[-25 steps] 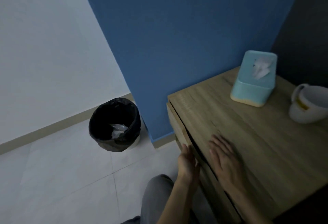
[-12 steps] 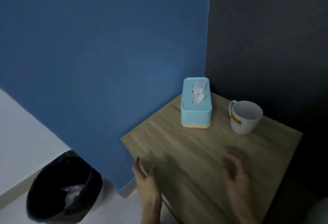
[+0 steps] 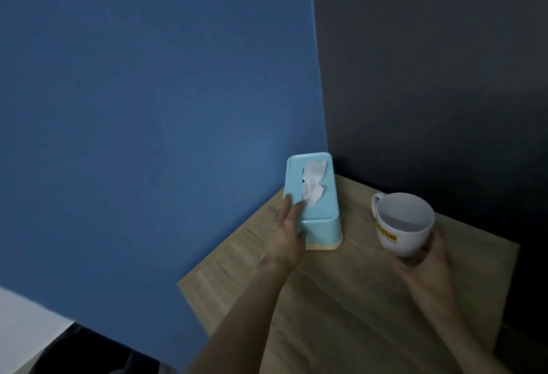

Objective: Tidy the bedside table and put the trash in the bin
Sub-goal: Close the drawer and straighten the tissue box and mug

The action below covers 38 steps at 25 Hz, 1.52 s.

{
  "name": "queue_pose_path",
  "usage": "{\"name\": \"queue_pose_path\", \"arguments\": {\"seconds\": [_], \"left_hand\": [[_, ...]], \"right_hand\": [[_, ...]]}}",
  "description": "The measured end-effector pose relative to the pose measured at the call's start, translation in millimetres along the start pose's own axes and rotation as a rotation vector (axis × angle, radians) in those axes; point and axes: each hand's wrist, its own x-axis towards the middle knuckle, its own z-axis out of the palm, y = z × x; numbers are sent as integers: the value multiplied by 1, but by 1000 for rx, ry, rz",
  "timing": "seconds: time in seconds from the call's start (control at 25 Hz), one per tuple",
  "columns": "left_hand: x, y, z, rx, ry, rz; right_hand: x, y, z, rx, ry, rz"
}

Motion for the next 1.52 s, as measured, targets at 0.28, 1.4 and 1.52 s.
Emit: {"name": "queue_pose_path", "arguments": {"seconds": [0.28,1.4,1.52], "left_hand": [[24,32,29,225,79,-23],[61,100,31,109,-11,-76],[22,84,20,20,0,-71]], "right_hand": [[27,3,-2,38,-34,-60],[75,-2,1,-37,-40,-123],[60,-1,-2,-142,-30,-111]]}}
